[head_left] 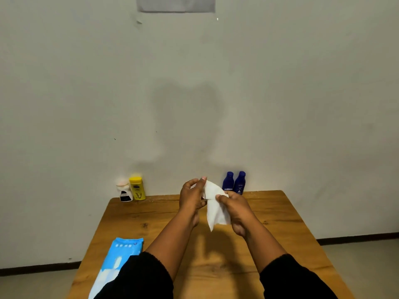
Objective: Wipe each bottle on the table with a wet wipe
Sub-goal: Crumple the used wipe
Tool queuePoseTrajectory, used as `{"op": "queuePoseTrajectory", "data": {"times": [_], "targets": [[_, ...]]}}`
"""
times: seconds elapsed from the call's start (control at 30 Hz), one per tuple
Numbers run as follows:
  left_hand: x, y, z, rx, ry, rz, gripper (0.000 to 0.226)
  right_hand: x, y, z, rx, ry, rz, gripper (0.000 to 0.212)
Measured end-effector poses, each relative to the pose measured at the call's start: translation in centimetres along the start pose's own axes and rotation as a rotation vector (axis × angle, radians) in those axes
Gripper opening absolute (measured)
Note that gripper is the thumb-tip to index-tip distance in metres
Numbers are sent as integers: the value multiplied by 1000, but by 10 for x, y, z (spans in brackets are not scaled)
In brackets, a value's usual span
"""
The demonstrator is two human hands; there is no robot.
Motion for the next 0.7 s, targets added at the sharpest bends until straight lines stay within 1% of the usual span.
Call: {"op": "queuePoseTrajectory", "data": {"times": [0.1,0.17,0.2,0.23,0.3,0.33,0.4,0.47,0.57,0.63,0.7], "targets": [[34,-2,-1,60,100,49,24,23,-12,0,-265,-15,32,18],[55,-3,7,67,187,74,30,34,-19,-1,-364,-27,63,23],[65,-3,8,63,203,76,33,40,-21,-1,-374,-30,69,26],[73,-1,9,54,202,71,32,45,-24,1,-361,-28,80,30],[83,4,8,2,165,44,20,52,-26,5,-278,-20,83,31],[88,6,5,-26,135,30,15,58,-27,8,-217,-19,74,27],[99,8,0,-35,84,13,13,68,-26,10,-135,-16,56,18],[106,12,-2,-29,52,-11,12,76,-24,8,-130,-21,57,19],[116,16,-2,1,23,-68,15,93,-20,2,-129,-27,68,19],[125,21,0,34,41,-115,17,103,-21,1,-114,-28,77,15],[138,24,2,120,91,-104,36,110,-25,1,-94,-26,82,14]]}}
Point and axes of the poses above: each hand's wrist, its own x-axis away from the middle knuckle, its own y-axis out of the back of the hand, z = x × y, the point moved 8 cm from there along -x, towards the middle knuckle, and after that the axes turned 9 degrees about z, right-handed, at the moved point
